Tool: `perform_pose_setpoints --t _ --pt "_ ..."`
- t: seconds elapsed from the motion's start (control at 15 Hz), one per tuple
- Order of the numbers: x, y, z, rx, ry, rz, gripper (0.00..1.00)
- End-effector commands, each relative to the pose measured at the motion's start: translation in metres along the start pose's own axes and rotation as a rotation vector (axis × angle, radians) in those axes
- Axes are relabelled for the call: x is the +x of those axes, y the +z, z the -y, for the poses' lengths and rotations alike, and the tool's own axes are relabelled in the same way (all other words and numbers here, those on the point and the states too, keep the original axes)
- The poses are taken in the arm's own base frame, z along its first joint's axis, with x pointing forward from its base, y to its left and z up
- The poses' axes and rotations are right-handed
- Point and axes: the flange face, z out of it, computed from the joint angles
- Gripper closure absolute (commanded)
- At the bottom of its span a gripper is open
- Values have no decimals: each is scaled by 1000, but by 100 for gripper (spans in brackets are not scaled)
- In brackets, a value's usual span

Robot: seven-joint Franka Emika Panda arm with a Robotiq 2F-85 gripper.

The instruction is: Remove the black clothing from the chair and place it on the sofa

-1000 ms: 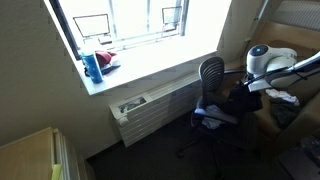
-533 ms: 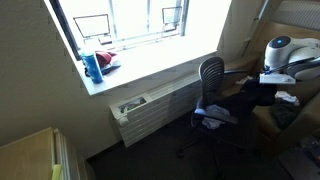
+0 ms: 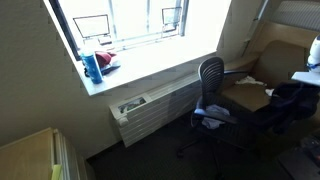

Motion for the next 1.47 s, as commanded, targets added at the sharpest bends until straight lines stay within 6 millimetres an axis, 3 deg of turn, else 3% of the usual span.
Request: perform_pose_setpoints --t 0.0,0.07,0.13,0.27,0.4,0.67,0.8,0.87,0.93,1.0,1.13,1.2,1.27,1.4 --pt "7 5 -10 -10 20 8 89" --pt "11 7 -16 -15 31 13 89" --pt "11 6 -13 -43 75 -14 97" --pt "38 1 -28 -59 239 -5 97" --pt "59 -13 -63 -69 349 16 97" --pt "98 -42 -110 -114 571 120 97" --pt "137 -50 -144 -131 700 141 97" --pt "155 -36 -141 -147 764 115 97" --pt "134 -46 -122 -131 677 120 97" --pt "145 -47 -132 -126 700 122 89" --pt "143 -47 -130 -128 688 118 89" --pt "138 -47 -126 -131 679 114 97" --pt "141 -59 -124 -95 741 71 97" --pt "176 -79 -127 -32 857 70 97"
